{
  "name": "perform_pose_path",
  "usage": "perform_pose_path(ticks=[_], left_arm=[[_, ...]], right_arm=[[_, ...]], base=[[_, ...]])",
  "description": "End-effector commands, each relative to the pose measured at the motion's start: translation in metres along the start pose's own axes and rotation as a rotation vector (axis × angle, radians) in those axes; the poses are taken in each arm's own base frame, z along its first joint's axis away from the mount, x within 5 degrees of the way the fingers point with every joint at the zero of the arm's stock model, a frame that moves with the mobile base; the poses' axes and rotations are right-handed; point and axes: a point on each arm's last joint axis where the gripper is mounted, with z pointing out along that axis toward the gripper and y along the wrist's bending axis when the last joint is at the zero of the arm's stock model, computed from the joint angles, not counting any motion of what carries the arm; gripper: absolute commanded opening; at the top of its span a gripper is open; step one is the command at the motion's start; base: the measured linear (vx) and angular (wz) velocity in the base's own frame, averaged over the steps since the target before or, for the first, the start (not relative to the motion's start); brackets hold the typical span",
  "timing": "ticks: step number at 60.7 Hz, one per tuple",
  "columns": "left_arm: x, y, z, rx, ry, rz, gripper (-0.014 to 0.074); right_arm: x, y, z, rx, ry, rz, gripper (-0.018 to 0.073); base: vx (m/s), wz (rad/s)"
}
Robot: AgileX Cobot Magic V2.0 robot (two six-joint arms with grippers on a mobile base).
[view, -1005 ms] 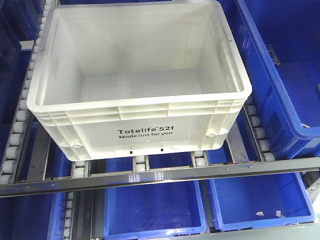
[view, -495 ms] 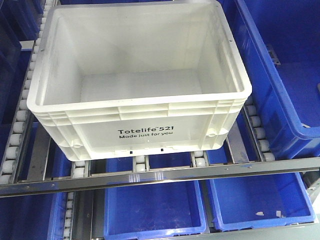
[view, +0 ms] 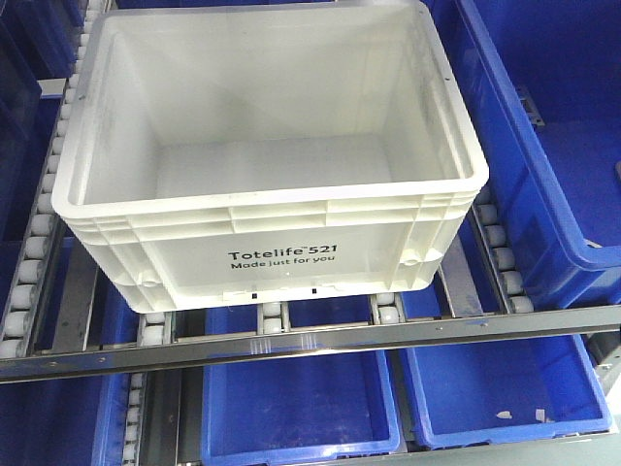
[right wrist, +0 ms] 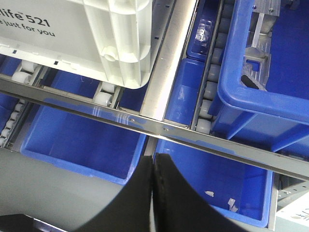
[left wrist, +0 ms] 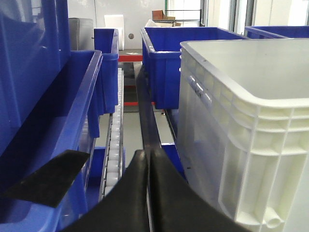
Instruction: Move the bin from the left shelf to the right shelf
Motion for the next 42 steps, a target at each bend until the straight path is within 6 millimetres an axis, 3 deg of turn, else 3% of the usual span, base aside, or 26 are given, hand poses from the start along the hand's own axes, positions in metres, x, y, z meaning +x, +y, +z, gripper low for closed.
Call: perform_pose_path(ticks=[1,42], left_arm=[[-0.0141,0.0006,-0.0022,-0.005,-0.114,-0.022,-0.0009],[-0.0144,-0.0003,-0.0021,0.014,-0.115,-0.041,-0.0009]], right_arm=[[-0.0102,-0.0012,-0.0042,0.009,-0.069,-0.012,-0.0008],[-0.0101,-0.0007,-0.0042,0.003,-0.068,-0.008,-0.0008]], base=[[0.00,0.00],[0.00,0.00]])
